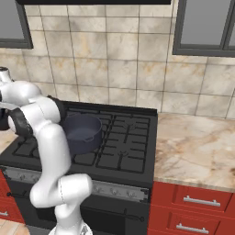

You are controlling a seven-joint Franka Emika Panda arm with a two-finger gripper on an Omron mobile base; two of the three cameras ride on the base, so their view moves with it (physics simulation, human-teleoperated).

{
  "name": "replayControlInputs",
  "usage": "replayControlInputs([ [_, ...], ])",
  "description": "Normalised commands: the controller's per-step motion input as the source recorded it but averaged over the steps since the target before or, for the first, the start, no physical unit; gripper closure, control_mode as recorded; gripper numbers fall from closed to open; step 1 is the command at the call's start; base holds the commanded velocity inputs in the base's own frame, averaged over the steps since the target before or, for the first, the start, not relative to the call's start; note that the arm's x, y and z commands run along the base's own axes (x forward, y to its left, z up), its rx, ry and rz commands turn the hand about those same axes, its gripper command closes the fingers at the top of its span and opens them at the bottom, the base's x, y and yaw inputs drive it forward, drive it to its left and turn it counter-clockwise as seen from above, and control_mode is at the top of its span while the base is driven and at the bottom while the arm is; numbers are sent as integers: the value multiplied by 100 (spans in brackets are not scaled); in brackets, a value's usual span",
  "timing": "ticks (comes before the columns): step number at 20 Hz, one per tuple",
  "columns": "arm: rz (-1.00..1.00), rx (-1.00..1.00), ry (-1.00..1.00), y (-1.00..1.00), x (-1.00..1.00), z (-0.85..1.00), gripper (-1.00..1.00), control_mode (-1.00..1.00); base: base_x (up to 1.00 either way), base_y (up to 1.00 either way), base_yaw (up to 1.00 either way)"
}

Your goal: Pick the kettle from the counter and place it on a stove burner. Then turn the burner on.

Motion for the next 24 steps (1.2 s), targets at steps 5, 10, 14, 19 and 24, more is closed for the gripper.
replayControlInputs([
  [5,0,12,-4,-47,-28,55,100,-100,0,0,0],
  [10,0,12,13,-63,-5,19,100,-100,0,0,0],
  [14,-3,9,35,-61,3,3,100,-100,0,0,0],
  [19,-4,8,44,-49,0,0,100,-100,0,0,0],
  [24,-5,15,34,-37,0,0,100,-100,0,0,0],
])
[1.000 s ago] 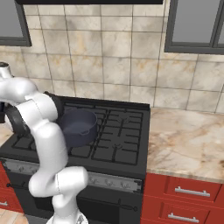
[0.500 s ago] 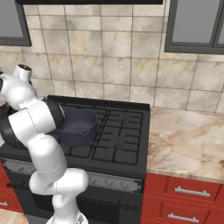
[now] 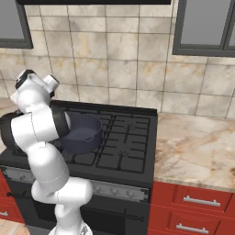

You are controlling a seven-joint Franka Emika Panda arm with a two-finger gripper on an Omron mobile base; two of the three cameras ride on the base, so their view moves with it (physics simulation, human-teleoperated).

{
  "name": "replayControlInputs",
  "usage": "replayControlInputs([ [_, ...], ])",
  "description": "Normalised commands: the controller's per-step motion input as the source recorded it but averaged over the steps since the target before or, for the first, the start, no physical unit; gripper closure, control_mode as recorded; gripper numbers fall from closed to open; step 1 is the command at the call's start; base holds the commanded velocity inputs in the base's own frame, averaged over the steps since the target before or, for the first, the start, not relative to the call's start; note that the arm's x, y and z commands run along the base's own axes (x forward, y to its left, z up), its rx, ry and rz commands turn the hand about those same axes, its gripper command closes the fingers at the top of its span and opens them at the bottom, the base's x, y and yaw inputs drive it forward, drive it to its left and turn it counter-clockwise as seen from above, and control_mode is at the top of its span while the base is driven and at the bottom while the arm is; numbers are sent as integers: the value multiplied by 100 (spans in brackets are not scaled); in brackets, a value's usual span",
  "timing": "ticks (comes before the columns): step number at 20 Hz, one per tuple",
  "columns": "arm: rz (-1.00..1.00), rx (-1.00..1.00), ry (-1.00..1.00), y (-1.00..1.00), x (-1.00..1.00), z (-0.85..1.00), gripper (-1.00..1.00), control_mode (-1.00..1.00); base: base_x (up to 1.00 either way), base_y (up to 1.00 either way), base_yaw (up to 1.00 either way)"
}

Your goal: Pick the kettle from the counter and place it on a stove burner. Then turn the burner on.

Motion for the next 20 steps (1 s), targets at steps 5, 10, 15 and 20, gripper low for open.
replayControlInputs([
  [5,-5,13,6,-28,0,0,100,-100,0,0,0],
  [10,-4,4,0,-20,2,0,100,-100,0,0,0],
  [15,-5,0,0,-7,0,0,100,-100,0,0,0],
  [20,-5,0,0,-2,0,0,100,-100,0,0,0],
])
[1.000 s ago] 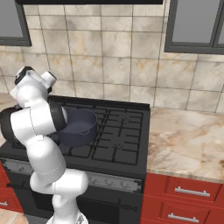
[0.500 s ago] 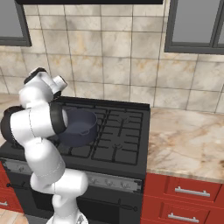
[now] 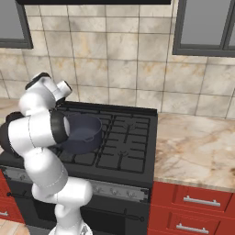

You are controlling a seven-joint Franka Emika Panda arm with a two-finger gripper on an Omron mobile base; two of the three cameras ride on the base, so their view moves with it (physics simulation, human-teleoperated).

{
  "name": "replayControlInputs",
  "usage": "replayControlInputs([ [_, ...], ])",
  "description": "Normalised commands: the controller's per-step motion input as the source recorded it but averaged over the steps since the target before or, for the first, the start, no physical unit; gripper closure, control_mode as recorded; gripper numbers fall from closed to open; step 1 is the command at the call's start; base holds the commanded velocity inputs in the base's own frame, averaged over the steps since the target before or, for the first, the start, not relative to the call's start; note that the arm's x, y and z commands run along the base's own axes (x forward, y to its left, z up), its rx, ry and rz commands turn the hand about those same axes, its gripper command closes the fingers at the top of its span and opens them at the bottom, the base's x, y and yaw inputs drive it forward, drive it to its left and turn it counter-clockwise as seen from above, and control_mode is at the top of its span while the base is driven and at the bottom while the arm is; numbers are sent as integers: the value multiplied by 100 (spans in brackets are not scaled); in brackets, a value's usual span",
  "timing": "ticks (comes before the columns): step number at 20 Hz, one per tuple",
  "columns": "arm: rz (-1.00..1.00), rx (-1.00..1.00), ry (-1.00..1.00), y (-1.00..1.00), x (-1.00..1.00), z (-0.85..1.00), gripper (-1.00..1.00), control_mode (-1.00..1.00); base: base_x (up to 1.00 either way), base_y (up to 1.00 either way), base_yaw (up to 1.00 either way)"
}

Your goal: Pick the kettle from the counter and place it on a stove burner. Then turn the burner on.

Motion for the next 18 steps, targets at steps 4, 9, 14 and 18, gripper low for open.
replayControlInputs([
  [4,-8,0,-3,-4,-14,2,100,-100,0,0,0],
  [9,-12,0,-9,-6,-32,4,100,-100,0,0,0],
  [14,-9,0,-9,-1,-40,1,100,-100,0,0,0],
  [18,-11,0,-7,0,-25,0,100,-100,0,0,0],
])
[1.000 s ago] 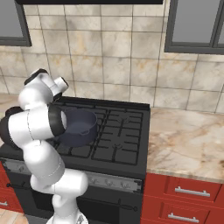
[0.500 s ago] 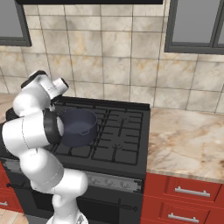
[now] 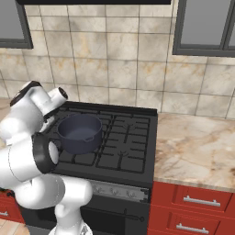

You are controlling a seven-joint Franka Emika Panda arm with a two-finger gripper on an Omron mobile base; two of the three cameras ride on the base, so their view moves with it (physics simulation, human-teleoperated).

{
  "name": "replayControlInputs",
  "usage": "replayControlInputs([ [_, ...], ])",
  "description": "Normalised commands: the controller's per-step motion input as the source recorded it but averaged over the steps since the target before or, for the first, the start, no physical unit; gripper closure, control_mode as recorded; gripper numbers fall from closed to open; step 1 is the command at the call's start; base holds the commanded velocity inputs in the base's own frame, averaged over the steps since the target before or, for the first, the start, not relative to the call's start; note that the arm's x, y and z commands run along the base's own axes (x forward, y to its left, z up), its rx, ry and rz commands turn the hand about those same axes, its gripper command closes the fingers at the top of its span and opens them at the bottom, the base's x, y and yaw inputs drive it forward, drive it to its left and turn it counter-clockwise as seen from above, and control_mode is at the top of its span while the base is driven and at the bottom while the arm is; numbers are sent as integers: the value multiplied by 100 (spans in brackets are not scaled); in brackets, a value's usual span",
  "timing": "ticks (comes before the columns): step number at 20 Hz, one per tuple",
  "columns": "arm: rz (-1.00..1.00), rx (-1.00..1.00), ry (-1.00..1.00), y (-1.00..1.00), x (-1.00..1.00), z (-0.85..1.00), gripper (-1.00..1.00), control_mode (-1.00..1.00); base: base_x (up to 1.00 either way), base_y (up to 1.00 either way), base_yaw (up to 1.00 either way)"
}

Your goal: Pick the kettle from the counter and place it on a stove burner. Then turn the burner on.

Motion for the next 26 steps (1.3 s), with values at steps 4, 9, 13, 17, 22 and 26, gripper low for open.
replayControlInputs([
  [4,-17,0,-5,0,-7,0,100,-100,0,0,0],
  [9,-26,0,-4,0,0,0,100,-100,0,0,0],
  [13,-30,0,-2,0,0,0,100,-100,0,0,0],
  [17,-27,0,0,0,0,0,100,-100,0,0,0],
  [22,-22,0,0,-4,1,0,100,-100,0,0,0],
  [26,-19,-1,0,-1,13,-1,100,-100,0,0,0],
])
